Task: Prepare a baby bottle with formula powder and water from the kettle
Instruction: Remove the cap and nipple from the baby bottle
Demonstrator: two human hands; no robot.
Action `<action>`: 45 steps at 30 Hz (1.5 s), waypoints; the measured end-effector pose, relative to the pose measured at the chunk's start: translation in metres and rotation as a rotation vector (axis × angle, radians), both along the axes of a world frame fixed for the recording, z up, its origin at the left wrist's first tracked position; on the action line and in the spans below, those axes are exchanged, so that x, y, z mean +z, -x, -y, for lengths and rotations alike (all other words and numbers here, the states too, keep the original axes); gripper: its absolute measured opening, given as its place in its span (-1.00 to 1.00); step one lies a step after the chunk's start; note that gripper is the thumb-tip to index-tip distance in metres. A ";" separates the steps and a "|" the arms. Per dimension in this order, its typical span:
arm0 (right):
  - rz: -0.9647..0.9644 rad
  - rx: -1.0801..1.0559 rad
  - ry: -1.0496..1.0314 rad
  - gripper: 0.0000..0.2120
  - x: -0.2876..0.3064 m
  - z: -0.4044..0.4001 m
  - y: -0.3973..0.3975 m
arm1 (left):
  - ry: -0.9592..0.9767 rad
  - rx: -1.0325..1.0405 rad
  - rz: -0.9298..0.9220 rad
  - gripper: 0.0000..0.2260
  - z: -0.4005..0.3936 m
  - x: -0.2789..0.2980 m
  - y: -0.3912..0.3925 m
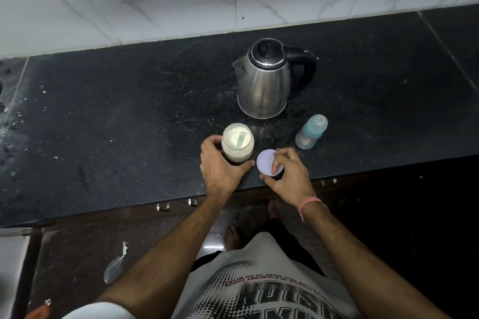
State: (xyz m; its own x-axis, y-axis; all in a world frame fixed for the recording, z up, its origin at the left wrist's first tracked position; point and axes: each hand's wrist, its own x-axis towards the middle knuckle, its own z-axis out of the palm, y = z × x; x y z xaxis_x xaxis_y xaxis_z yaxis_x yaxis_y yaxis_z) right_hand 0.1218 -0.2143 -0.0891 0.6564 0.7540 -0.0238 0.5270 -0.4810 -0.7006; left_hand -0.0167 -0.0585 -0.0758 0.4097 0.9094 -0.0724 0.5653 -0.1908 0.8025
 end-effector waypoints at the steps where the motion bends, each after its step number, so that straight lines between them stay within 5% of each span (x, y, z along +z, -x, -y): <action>1: -0.009 0.004 -0.002 -0.59 0.001 0.000 -0.001 | -0.016 0.007 -0.004 -0.01 0.002 -0.001 0.001; 5: -0.050 -0.029 -0.056 -0.56 0.007 0.002 0.000 | -0.069 0.070 0.005 0.04 0.017 -0.005 0.006; 9: -0.035 -0.122 -0.194 -0.65 0.021 0.005 0.005 | -0.084 0.078 0.089 -0.27 0.044 0.006 0.012; 15: -0.025 -0.344 -0.386 -0.78 0.054 0.011 0.010 | 0.020 -0.048 0.296 -0.59 0.068 0.032 -0.014; 20: 0.064 -0.461 -0.469 -0.79 0.084 0.014 -0.014 | 0.033 -0.239 0.332 -0.59 0.078 0.048 -0.049; 31: 0.166 -0.226 -0.033 -0.41 0.095 0.013 -0.097 | 0.011 -0.404 0.097 -0.41 0.059 0.025 -0.142; 35: 0.152 -0.160 0.059 -0.44 0.092 0.012 -0.111 | -0.014 -0.395 0.099 -0.56 0.058 0.015 -0.151; 45: 0.176 0.001 0.092 -0.52 0.094 0.013 -0.124 | -0.061 -0.404 0.096 -0.52 0.055 0.010 -0.151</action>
State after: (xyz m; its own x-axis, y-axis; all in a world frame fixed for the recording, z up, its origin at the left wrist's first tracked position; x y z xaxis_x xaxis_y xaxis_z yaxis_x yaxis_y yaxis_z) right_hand 0.2455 -0.2275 0.0054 0.6554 0.7549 0.0226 0.6383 -0.5377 -0.5508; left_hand 0.1344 -0.1131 -0.0659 0.7365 0.6756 0.0322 0.3585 -0.4303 0.8284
